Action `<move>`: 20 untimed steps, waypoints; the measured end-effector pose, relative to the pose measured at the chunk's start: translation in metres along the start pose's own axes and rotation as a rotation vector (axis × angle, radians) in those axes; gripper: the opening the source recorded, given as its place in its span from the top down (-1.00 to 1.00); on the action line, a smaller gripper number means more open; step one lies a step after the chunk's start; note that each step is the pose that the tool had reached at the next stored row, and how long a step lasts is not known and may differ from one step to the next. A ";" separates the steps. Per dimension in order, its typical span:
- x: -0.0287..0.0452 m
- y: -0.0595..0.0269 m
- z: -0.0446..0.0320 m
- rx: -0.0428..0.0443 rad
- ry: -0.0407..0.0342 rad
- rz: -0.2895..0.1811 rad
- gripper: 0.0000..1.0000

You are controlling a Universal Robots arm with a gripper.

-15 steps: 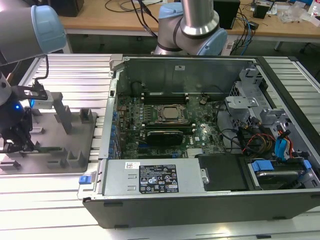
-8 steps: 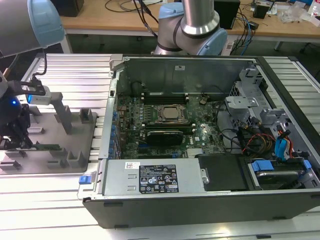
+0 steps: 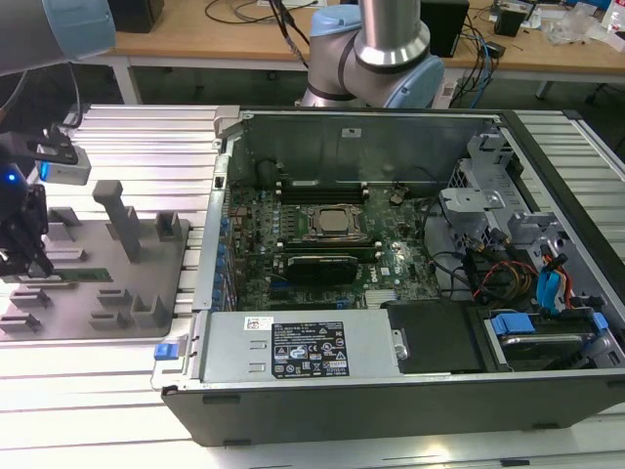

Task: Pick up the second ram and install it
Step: 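Pick up the second ram and move it above second insertion slot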

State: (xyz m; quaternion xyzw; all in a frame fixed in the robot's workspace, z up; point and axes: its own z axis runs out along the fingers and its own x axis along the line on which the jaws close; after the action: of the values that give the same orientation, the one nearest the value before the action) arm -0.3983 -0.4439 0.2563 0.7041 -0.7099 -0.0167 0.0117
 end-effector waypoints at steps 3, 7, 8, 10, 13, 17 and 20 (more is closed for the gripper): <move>0.0000 0.0002 -0.0043 0.0000 0.0000 0.000 0.81; 0.0000 0.0004 -0.0094 0.0000 -0.0001 0.000 0.81; -0.0001 0.0004 -0.0116 0.0000 -0.0001 0.000 0.81; -0.0001 0.0006 -0.0147 0.0000 -0.0001 0.000 0.81; -0.0001 0.0008 -0.0201 -0.0001 -0.0001 0.000 0.81; -0.0002 0.0012 -0.0293 0.0001 -0.0001 0.000 0.81; -0.0002 0.0014 -0.0358 0.0000 -0.0002 0.000 0.81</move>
State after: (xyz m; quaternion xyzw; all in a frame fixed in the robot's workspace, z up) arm -0.3983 -0.4439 0.2921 0.7041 -0.7099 -0.0167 0.0116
